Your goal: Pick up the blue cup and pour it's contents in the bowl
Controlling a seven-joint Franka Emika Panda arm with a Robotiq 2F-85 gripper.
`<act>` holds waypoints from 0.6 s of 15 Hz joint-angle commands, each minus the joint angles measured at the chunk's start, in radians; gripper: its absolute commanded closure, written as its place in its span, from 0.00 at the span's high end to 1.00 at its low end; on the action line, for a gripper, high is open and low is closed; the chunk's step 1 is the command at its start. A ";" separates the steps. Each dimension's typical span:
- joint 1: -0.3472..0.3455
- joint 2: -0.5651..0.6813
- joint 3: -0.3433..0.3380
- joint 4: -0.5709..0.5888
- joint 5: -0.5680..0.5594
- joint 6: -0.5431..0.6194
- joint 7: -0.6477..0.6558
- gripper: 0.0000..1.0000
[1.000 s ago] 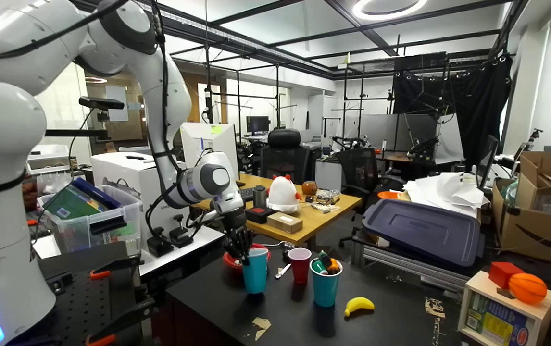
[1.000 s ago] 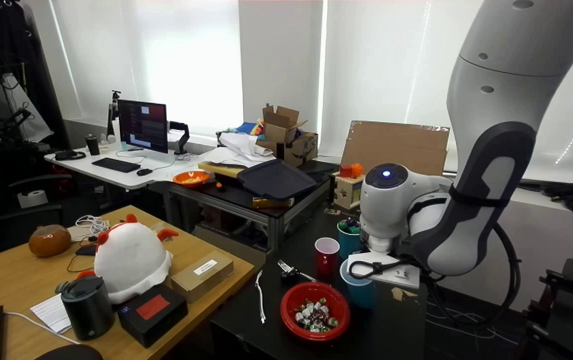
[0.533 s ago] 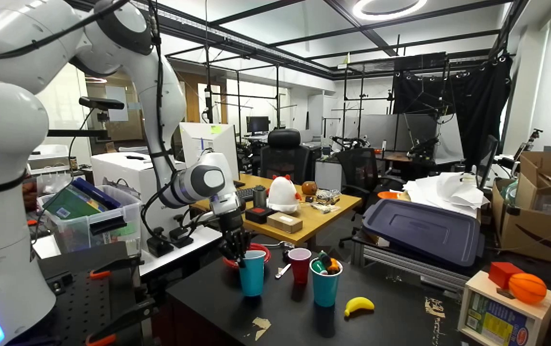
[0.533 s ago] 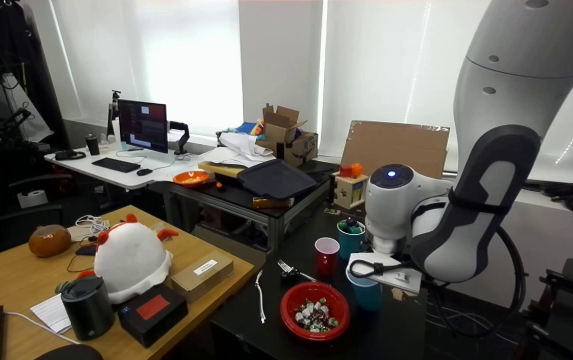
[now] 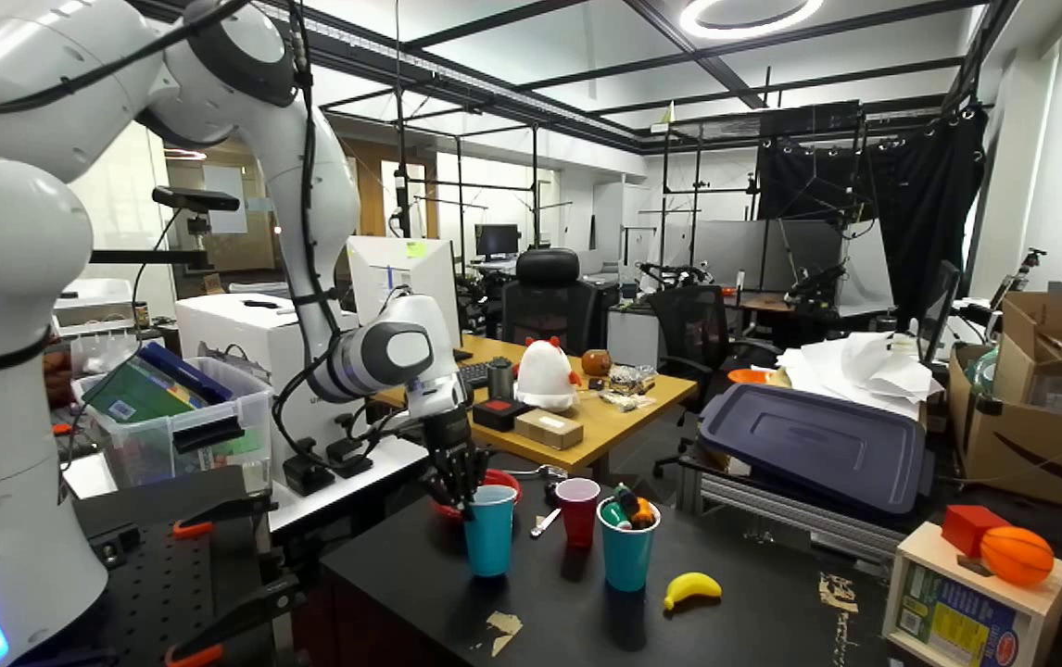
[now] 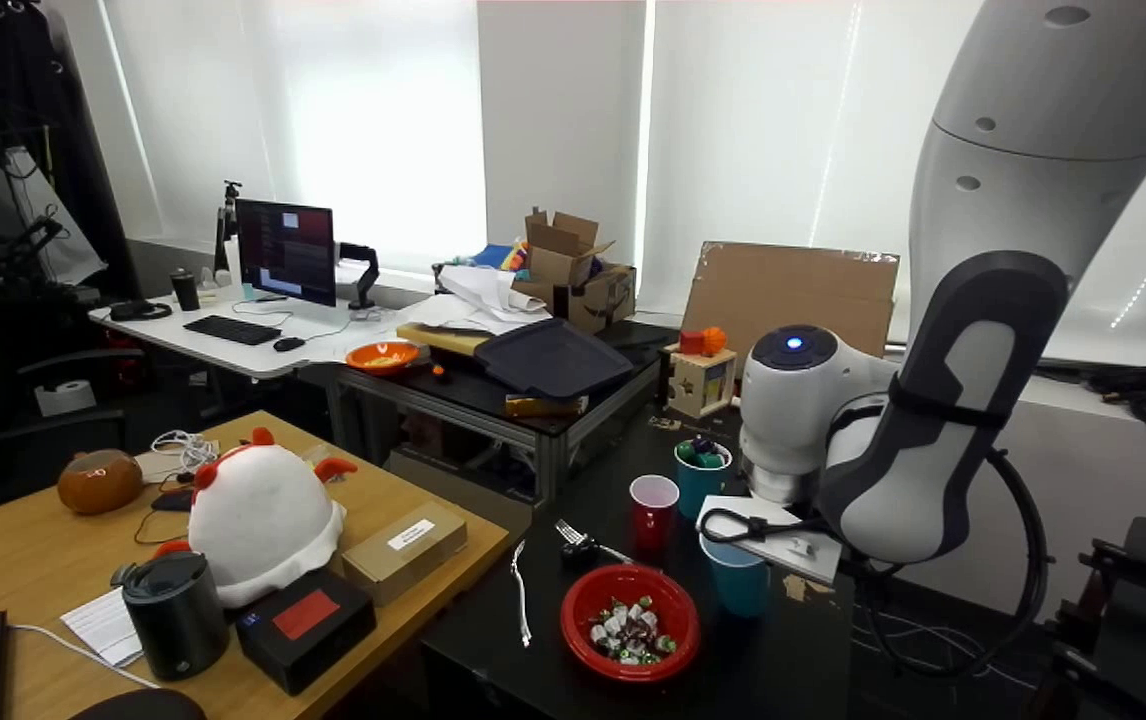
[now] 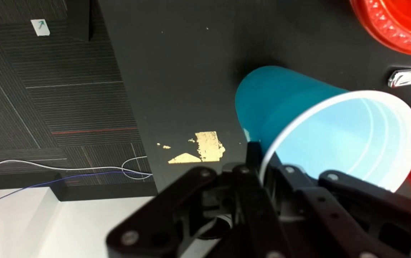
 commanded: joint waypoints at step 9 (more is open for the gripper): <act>-0.197 -0.029 0.140 -0.021 0.131 0.161 -0.187 0.01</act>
